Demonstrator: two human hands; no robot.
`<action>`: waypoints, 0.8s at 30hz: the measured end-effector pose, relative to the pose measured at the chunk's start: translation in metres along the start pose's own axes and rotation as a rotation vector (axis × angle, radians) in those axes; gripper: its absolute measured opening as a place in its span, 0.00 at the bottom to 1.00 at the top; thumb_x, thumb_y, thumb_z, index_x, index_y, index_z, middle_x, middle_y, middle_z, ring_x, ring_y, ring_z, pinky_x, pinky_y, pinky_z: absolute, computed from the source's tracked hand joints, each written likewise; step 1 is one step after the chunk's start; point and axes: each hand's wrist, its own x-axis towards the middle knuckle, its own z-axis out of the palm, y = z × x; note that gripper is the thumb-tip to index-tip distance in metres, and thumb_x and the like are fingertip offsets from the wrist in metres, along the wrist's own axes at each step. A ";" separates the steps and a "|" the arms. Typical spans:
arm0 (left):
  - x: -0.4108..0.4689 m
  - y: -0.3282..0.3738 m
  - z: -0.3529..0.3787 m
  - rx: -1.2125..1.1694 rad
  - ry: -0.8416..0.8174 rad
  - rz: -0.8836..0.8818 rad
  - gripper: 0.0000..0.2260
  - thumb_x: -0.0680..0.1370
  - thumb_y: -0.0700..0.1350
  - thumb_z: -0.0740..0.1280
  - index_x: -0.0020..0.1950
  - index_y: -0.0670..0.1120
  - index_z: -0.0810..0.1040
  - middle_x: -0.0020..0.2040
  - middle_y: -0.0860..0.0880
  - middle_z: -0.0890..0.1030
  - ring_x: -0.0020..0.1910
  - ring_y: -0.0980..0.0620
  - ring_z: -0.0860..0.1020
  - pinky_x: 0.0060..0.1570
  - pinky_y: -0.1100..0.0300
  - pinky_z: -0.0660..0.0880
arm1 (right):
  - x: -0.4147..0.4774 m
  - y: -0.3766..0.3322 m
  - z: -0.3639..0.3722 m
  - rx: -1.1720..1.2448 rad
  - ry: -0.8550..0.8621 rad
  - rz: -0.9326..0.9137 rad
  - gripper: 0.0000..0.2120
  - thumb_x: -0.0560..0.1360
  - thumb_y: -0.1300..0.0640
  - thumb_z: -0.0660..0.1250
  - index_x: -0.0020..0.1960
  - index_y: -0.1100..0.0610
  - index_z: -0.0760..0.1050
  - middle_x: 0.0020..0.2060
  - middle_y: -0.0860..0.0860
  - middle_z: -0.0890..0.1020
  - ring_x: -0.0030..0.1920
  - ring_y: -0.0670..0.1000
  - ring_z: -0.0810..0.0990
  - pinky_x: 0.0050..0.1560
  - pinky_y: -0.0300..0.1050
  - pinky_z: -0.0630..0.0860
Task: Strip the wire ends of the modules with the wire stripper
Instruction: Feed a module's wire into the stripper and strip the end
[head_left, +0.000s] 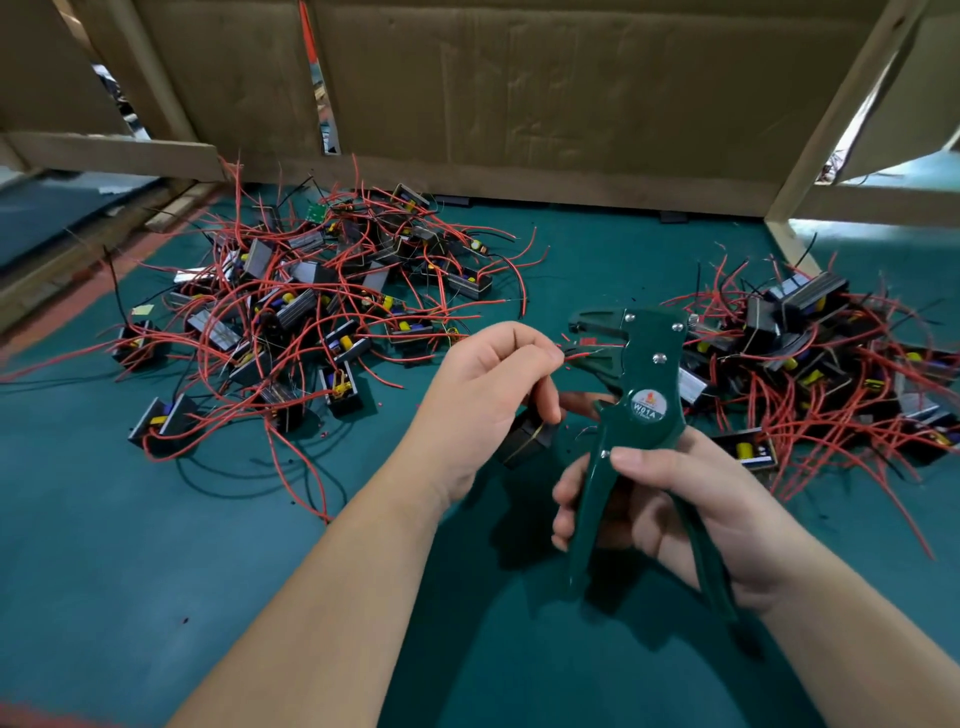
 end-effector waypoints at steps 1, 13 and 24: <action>0.000 0.000 -0.001 0.002 0.004 -0.003 0.11 0.78 0.37 0.61 0.36 0.46 0.73 0.24 0.49 0.74 0.30 0.51 0.76 0.28 0.67 0.71 | 0.000 0.001 0.000 -0.001 -0.008 0.008 0.22 0.66 0.59 0.69 0.60 0.61 0.77 0.39 0.67 0.79 0.37 0.63 0.80 0.43 0.62 0.77; 0.002 0.001 -0.002 -0.057 0.091 -0.073 0.11 0.78 0.38 0.64 0.36 0.46 0.74 0.27 0.53 0.76 0.28 0.55 0.75 0.33 0.62 0.73 | -0.004 0.000 -0.002 -0.049 -0.047 0.005 0.31 0.64 0.53 0.78 0.64 0.56 0.75 0.39 0.65 0.79 0.39 0.65 0.80 0.44 0.62 0.76; 0.002 -0.003 -0.005 0.229 0.108 0.251 0.04 0.74 0.43 0.69 0.40 0.50 0.79 0.29 0.58 0.76 0.29 0.57 0.71 0.33 0.65 0.69 | -0.006 -0.006 -0.003 0.038 -0.090 0.047 0.23 0.61 0.53 0.79 0.50 0.64 0.78 0.38 0.66 0.78 0.37 0.64 0.80 0.42 0.61 0.77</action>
